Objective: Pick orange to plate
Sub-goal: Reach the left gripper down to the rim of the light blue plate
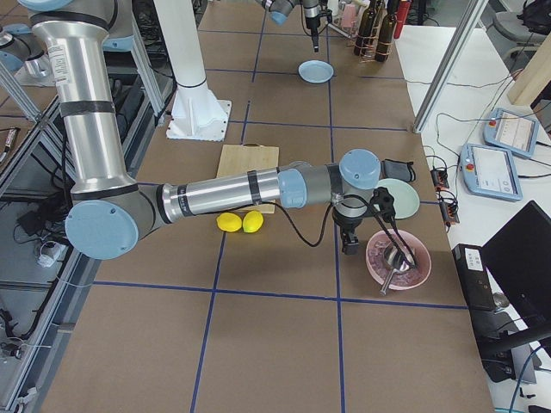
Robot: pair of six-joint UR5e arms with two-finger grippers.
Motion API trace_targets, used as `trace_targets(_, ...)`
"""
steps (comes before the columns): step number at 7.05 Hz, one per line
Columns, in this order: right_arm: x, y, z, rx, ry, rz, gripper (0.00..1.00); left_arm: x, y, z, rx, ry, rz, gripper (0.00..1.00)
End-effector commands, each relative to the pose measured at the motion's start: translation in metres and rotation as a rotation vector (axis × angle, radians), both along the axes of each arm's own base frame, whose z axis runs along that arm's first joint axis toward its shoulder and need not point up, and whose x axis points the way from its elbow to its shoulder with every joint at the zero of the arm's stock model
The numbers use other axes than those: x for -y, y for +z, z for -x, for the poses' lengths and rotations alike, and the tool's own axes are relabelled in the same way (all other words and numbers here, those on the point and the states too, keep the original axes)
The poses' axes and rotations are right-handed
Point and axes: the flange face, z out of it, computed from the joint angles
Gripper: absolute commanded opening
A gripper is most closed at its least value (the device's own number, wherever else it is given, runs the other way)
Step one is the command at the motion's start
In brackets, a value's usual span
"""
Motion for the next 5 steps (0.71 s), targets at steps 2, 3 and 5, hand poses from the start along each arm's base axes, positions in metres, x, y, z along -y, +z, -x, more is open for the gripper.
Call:
trace_targets(2, 0.0, -0.005, 0.002, 0.002, 0.011, 0.007, 1.0, 0.011, 0.009, -0.031, 0.016, 0.022, 0.017, 1.0)
trace_targets(3, 0.0, -0.006, 0.002, 0.003, 0.014, 0.006, 1.0, 0.011, 0.007, -0.041, 0.023, 0.024, 0.007, 1.0)
trace_targets(5, 0.001, -0.007, 0.003, 0.003, 0.012, 0.004, 1.0, 0.012, 0.006, -0.048, 0.024, 0.031, 0.007, 0.89)
